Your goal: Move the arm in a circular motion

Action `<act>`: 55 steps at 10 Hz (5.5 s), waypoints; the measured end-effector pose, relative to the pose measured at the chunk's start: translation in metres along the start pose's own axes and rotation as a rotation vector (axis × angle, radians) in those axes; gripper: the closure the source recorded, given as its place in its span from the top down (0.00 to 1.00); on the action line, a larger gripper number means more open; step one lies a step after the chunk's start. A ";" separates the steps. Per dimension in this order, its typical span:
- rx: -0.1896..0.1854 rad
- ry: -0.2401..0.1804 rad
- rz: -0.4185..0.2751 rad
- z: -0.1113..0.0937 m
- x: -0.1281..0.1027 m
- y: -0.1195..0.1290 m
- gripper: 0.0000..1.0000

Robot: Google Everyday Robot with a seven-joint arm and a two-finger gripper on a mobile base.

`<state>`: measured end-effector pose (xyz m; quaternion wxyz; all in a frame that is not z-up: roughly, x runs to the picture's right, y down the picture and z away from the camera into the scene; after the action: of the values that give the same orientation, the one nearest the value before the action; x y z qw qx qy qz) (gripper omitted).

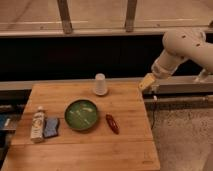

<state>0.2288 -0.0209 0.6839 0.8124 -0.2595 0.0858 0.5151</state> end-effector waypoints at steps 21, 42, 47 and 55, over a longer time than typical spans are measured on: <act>-0.006 -0.032 -0.011 -0.006 0.000 -0.004 0.80; -0.101 0.012 -0.222 0.067 -0.098 0.046 0.80; -0.120 0.114 -0.212 0.131 -0.085 0.054 0.80; -0.186 0.062 -0.342 0.144 -0.175 0.106 0.80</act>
<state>0.0370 -0.0508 0.8422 0.8576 -0.3598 0.0174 0.3670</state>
